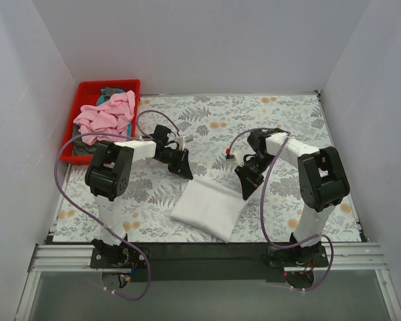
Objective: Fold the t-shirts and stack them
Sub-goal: Fold the tshirt
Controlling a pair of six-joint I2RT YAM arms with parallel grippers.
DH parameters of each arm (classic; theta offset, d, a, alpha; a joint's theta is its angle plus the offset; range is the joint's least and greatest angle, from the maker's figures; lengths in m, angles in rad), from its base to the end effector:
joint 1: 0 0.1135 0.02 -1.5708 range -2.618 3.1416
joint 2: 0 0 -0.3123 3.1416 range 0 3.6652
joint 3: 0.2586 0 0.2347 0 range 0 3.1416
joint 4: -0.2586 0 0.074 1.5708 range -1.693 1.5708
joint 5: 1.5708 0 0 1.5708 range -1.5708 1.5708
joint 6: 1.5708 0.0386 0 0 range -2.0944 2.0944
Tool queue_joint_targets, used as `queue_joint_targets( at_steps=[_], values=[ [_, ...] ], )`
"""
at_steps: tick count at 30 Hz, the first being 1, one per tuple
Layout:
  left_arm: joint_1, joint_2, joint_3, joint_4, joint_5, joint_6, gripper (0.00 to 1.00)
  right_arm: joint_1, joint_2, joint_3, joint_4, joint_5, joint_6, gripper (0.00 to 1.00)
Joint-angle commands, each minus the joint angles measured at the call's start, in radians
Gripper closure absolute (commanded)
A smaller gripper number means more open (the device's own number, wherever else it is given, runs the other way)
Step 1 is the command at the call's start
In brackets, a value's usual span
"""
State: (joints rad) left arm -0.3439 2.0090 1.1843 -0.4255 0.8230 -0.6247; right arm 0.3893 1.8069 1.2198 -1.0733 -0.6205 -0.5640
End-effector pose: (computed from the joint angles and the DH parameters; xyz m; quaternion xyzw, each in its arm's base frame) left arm 0.3503 -0.1555 0.1753 0.0634 -0.9048 0.4176 0.0544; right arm 0.2744 0.1368 0.2364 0.4243 -0.8515 -0.3075 0.0159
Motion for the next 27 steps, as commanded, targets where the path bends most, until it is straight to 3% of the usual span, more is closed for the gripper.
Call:
queue_joint_targets(
  at_steps=[1, 5, 9, 27],
  values=[
    [-0.003, 0.025, -0.022, 0.019, -0.101, 0.010, 1.00, 0.000, 0.037, -0.058, -0.010, 0.094, -0.010, 0.99],
    [-0.003, 0.017, -0.023, 0.021, -0.093, 0.002, 1.00, -0.001, 0.104, -0.043, 0.155, 0.186, 0.039, 0.99],
    [-0.001, -0.001, -0.035, 0.024, -0.102, -0.009, 1.00, -0.016, 0.156, 0.030, 0.206, 0.228, 0.067, 0.99],
    [0.060, -0.030, 0.083, 0.057, -0.119, -0.082, 1.00, -0.046, 0.200, 0.263, 0.320, 0.326, 0.052, 0.99]
  ],
)
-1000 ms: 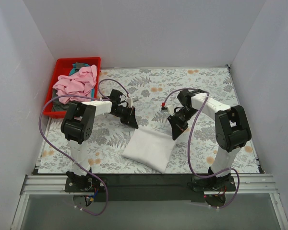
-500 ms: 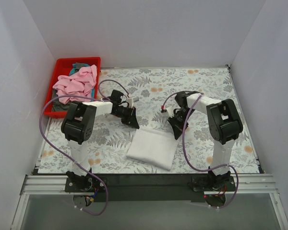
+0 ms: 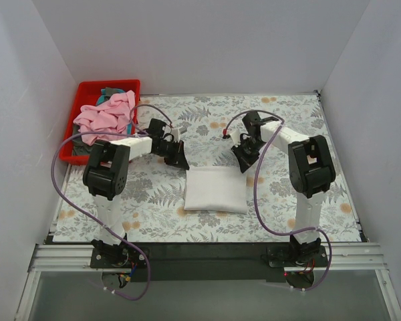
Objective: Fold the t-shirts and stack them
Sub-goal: Fold the tshirt
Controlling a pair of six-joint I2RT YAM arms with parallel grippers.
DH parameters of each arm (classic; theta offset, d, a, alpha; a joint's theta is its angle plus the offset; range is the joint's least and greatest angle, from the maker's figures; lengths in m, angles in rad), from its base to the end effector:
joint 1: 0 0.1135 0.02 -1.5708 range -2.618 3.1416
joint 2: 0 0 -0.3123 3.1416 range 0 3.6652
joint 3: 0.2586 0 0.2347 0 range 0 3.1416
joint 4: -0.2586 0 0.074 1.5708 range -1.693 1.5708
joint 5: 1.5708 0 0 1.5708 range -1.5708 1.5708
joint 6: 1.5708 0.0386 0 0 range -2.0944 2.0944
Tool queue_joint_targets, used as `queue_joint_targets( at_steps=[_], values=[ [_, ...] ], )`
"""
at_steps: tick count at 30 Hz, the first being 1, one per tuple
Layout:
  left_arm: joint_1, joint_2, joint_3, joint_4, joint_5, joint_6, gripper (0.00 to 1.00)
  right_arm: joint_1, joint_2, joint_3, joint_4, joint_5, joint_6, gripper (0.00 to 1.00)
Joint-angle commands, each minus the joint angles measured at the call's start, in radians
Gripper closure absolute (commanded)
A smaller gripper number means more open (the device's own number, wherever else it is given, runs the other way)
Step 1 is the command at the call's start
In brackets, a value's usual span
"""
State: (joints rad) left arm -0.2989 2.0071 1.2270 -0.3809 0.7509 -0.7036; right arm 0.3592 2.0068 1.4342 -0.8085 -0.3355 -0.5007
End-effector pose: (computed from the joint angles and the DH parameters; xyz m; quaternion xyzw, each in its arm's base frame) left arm 0.3709 -0.1418 0.1859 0.1100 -0.9073 0.4058 0.0065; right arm 0.3662 0.1511 0.2156 -0.4235 0.8856 0.1592 0.1049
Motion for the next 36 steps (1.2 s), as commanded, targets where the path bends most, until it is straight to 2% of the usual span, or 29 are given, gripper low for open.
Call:
queue_joint_targets(
  at_steps=[1, 2, 3, 4, 5, 7, 9, 12, 14, 17, 18, 21, 24, 25, 31, 36],
  values=[
    [0.018, -0.034, 0.042, 0.014, -0.042, -0.008, 0.98, -0.016, -0.005, 0.061, 0.055, 0.035, -0.007, 0.88],
    [0.021, -0.042, 0.043, 0.016, -0.032, -0.008, 0.90, -0.017, -0.020, 0.072, 0.052, 0.024, -0.001, 0.83],
    [0.032, -0.069, 0.037, 0.022, -0.021, -0.014, 0.85, -0.020, -0.034, 0.089, 0.055, 0.013, 0.002, 0.76],
    [0.040, -0.088, 0.029, 0.042, -0.016, -0.042, 0.80, -0.022, -0.049, 0.100, 0.055, -0.012, 0.007, 0.61],
    [0.050, -0.108, 0.023, 0.053, 0.002, -0.056, 0.76, -0.025, -0.083, 0.109, 0.049, -0.031, 0.030, 0.55],
    [0.081, -0.184, -0.006, 0.085, 0.066, -0.085, 0.69, -0.035, -0.130, 0.114, 0.049, -0.116, 0.053, 0.47],
    [0.090, -0.284, -0.053, 0.099, 0.132, -0.111, 0.63, -0.035, -0.219, 0.088, 0.051, -0.187, 0.089, 0.45],
    [0.077, -0.413, -0.136, 0.164, 0.246, -0.215, 0.58, -0.037, -0.334, -0.024, 0.055, -0.435, 0.157, 0.46],
    [0.046, -0.485, -0.242, 0.195, 0.269, -0.336, 0.58, -0.034, -0.391, -0.142, 0.077, -0.548, 0.207, 0.53],
    [-0.089, -0.542, -0.371, 0.296, 0.277, -0.474, 0.59, -0.008, -0.444, -0.332, 0.205, -0.718, 0.412, 0.67],
    [-0.123, -0.550, -0.404, 0.297, 0.274, -0.514, 0.59, 0.001, -0.451, -0.371, 0.251, -0.718, 0.413, 0.68],
    [-0.205, -0.535, -0.492, 0.477, 0.257, -0.636, 0.60, 0.033, -0.462, -0.469, 0.391, -0.751, 0.539, 0.70],
    [-0.217, -0.472, -0.552, 0.559, 0.241, -0.736, 0.61, 0.061, -0.410, -0.503, 0.453, -0.784, 0.594, 0.69],
    [-0.217, -0.453, -0.566, 0.604, 0.246, -0.747, 0.61, 0.064, -0.393, -0.511, 0.460, -0.790, 0.596, 0.69],
    [-0.207, -0.279, -0.618, 0.615, 0.177, -0.714, 0.64, 0.060, -0.186, -0.558, 0.471, -0.729, 0.534, 0.71],
    [-0.148, -0.142, -0.615, 0.603, 0.163, -0.708, 0.64, 0.038, -0.106, -0.581, 0.466, -0.685, 0.516, 0.71]
  ],
)
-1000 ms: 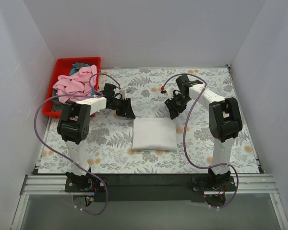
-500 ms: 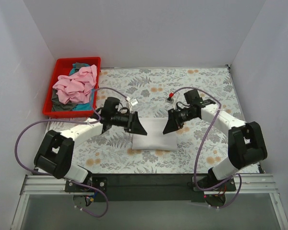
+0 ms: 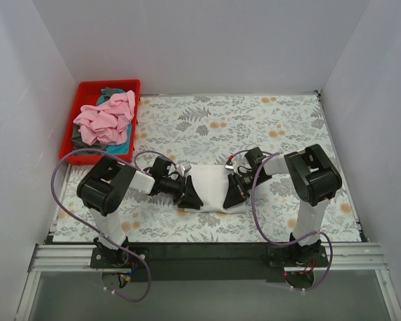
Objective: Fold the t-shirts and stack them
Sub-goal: Fold the tshirt
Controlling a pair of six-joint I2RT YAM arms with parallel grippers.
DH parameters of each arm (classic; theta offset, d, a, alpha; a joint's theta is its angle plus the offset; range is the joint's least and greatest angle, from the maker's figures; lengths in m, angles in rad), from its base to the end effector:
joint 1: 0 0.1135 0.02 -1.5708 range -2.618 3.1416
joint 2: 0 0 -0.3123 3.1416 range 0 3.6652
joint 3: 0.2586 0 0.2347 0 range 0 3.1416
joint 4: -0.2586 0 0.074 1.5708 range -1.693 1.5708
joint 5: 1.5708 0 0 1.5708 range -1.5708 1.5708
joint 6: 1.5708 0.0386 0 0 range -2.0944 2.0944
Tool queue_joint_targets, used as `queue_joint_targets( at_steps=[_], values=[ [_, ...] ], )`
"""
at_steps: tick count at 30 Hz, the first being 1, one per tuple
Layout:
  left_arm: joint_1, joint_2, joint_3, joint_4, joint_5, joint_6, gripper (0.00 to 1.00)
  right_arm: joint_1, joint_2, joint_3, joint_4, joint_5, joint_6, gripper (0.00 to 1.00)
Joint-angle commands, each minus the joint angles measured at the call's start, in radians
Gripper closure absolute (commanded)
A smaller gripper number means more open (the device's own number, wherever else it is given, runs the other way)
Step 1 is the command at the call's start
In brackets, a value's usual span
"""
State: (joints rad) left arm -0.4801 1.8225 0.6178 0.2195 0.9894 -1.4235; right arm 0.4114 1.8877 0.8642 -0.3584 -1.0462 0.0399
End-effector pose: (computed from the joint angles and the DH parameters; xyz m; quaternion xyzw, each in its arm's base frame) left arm 0.2402 -0.1615 0.1462 0.2608 -0.8129 0.4706 0.2228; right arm 0.2654 0.1523 0.1561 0.2056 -0.8389 -0.5030 0.0316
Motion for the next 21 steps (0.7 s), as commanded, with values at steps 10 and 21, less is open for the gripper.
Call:
queue_joint_targets(
  at_steps=[10, 21],
  values=[
    [0.098, 0.003, -0.029, -0.020, -0.074, 0.052, 0.63, -0.131, -0.077, -0.048, -0.069, 0.288, -0.107, 0.69],
    [0.162, -0.452, 0.143, -0.371, -0.311, 0.288, 0.51, -0.099, -0.545, 0.059, -0.048, 0.523, -0.150, 0.38]
  ],
)
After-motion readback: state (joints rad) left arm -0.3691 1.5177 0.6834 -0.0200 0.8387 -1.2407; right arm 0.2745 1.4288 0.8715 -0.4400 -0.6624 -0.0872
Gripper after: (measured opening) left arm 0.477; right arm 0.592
